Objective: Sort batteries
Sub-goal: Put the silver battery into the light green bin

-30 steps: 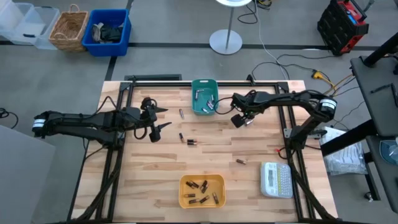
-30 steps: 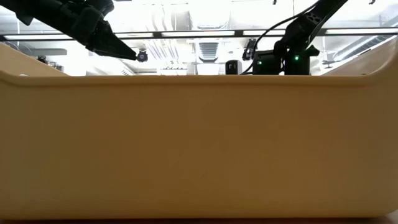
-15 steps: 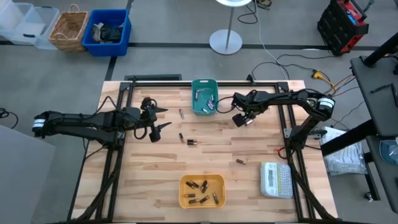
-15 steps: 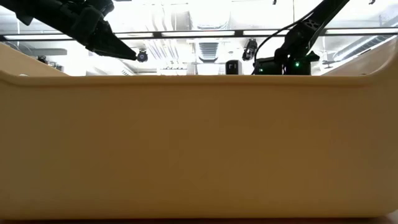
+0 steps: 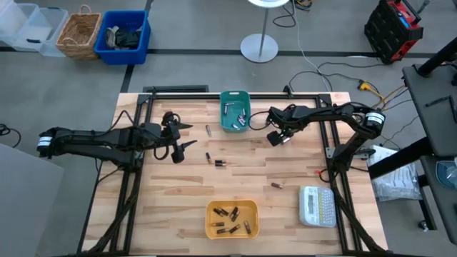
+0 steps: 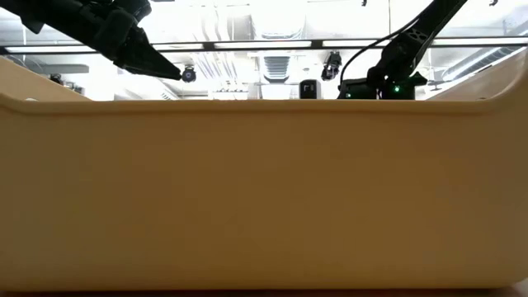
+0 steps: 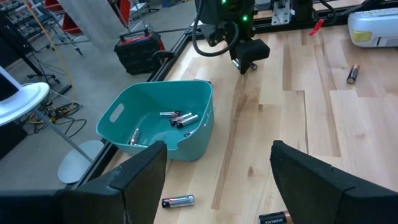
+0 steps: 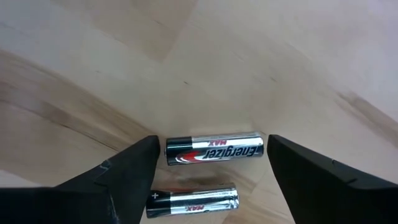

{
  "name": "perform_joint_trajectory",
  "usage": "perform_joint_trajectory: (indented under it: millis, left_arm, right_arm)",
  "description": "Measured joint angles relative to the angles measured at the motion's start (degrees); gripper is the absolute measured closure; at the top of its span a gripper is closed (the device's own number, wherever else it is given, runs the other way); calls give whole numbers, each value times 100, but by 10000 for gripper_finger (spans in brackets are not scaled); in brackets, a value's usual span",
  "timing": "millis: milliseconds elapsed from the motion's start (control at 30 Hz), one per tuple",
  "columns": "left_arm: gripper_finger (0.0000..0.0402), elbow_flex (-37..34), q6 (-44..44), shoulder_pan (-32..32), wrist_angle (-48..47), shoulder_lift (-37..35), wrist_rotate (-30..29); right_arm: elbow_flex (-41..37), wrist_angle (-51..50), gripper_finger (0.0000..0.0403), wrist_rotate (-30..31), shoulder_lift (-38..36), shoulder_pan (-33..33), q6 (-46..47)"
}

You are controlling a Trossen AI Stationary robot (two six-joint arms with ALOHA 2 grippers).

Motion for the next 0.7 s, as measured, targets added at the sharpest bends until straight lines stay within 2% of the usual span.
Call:
perform_joint_trajectory:
  millis: [700]
  left_arm:
    - [138,0,-2,-2,-2,2,0]
  right_arm:
    - [-50,104,157,-40,0,7,-39]
